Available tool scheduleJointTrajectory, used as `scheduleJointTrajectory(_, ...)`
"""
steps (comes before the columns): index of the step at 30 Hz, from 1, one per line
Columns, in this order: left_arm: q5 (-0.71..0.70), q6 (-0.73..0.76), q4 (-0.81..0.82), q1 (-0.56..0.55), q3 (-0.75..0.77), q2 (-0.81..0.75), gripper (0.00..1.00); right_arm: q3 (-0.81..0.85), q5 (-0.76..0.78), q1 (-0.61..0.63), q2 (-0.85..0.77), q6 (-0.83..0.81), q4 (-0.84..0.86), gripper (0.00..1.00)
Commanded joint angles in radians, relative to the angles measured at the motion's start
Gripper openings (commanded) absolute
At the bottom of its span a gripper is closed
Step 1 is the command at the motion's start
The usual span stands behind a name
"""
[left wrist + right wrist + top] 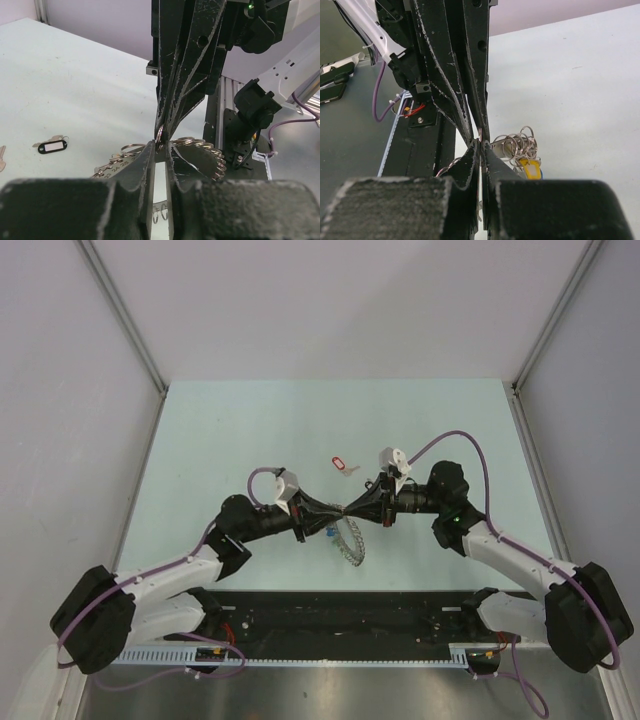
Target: Put the keys on the keyring
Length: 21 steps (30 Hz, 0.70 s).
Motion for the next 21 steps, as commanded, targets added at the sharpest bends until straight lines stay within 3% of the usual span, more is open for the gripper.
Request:
scheduleJointTrajectory(1,0.008,-0.002,0.05,-0.006,0.041,0.007,0.08,0.037,-0.038,0.008,-0.036,0.001,0.034,0.0)
scheduleJointTrajectory(3,0.006,0.001,0.039,-0.006,0.041,-0.003,0.0,0.037,-0.035,0.011,-0.039,-0.006,0.017,0.0)
scheduleJointTrajectory(8,-0.052,0.047,-0.071,-0.006,0.062,-0.069,0.0,0.036,-0.001,0.011,-0.063,-0.06,-0.074,0.0)
scheduleJointTrajectory(15,-0.13,0.136,-0.469,-0.006,0.183,-0.134,0.01,0.039,0.063,0.01,-0.093,-0.129,-0.187,0.11)
scheduleJointTrajectory(20,-0.132,0.187,-0.679,-0.006,0.289,-0.114,0.0,0.06,0.085,0.011,-0.102,-0.17,-0.273,0.26)
scheduleJointTrajectory(21,-0.133,0.194,-0.706,-0.006,0.303,-0.112,0.0,0.065,0.089,0.013,-0.103,-0.178,-0.285,0.34)
